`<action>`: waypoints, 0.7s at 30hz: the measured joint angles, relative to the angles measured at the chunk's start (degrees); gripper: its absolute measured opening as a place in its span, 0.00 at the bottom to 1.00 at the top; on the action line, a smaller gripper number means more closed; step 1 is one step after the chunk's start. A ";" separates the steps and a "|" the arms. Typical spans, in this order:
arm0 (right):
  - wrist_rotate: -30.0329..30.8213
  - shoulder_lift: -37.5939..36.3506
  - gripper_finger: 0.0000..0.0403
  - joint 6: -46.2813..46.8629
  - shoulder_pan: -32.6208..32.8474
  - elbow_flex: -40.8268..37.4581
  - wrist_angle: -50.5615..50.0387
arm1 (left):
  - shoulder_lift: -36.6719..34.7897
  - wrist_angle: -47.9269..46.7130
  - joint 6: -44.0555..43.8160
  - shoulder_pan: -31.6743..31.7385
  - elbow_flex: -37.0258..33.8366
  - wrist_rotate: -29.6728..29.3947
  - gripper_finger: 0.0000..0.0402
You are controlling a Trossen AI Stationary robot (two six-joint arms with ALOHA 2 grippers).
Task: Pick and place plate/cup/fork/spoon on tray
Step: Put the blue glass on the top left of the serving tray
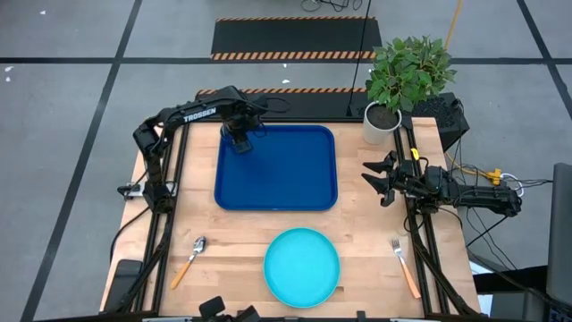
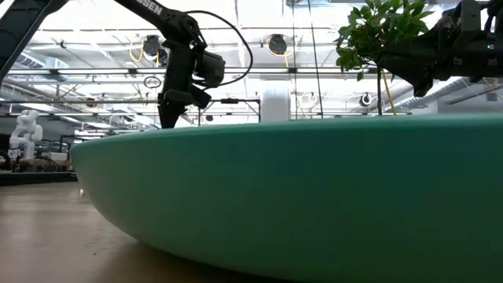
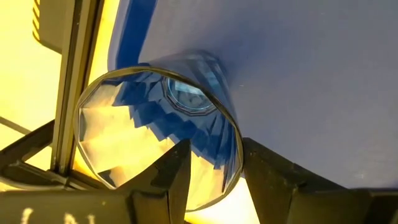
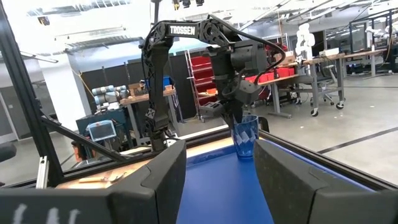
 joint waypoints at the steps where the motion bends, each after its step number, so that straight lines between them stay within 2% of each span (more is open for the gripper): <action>1: 0.00 0.01 0.45 0.00 -0.02 0.01 -0.01 | 0.00 -0.01 -0.01 0.00 0.00 0.00 0.36; 13: 0.00 0.00 0.45 0.00 -0.02 0.01 0.01 | 0.04 -1.26 -1.37 -0.80 0.00 -0.06 0.36; 21: 0.00 0.02 0.45 0.49 -0.02 0.00 0.04 | -0.99 -1.51 -1.45 -0.79 0.15 -3.55 0.36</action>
